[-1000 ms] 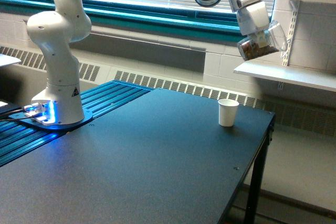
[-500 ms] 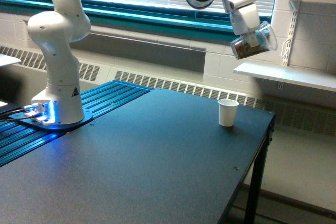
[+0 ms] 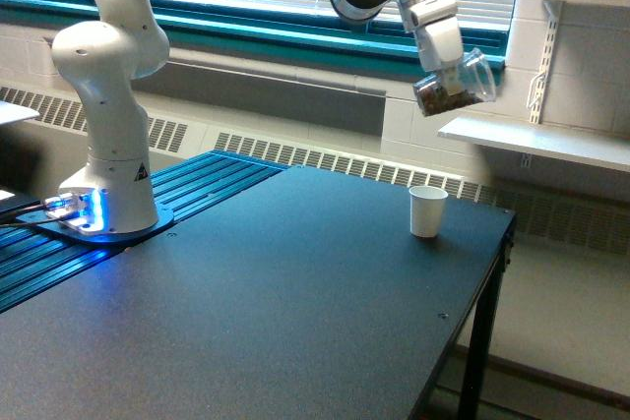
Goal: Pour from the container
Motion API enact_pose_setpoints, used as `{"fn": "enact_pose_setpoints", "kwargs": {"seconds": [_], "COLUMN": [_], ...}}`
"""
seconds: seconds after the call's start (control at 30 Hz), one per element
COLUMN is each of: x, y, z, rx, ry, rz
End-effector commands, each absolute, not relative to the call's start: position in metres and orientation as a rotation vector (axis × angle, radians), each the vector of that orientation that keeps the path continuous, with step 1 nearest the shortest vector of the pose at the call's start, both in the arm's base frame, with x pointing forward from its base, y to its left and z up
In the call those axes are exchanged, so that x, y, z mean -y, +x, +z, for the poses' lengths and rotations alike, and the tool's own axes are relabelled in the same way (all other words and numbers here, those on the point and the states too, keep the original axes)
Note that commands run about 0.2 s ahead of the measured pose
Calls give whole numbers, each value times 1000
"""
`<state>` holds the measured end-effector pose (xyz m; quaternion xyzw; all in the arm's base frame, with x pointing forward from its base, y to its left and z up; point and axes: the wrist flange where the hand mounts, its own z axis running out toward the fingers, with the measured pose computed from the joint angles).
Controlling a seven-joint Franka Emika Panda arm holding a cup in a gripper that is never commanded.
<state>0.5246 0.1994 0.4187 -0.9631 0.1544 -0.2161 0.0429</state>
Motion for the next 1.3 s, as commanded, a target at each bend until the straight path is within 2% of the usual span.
{"fn": "enact_pose_setpoints", "kwargs": {"seconds": [0.03,0.6,1.3], "x": [-222,-245,-254], "y": [503,464,439], "z": [414,391,353], "rx": [-471,-462,-460], "ry": [-2932,-2947,-2982], "rz": [-657,-598,-500]}}
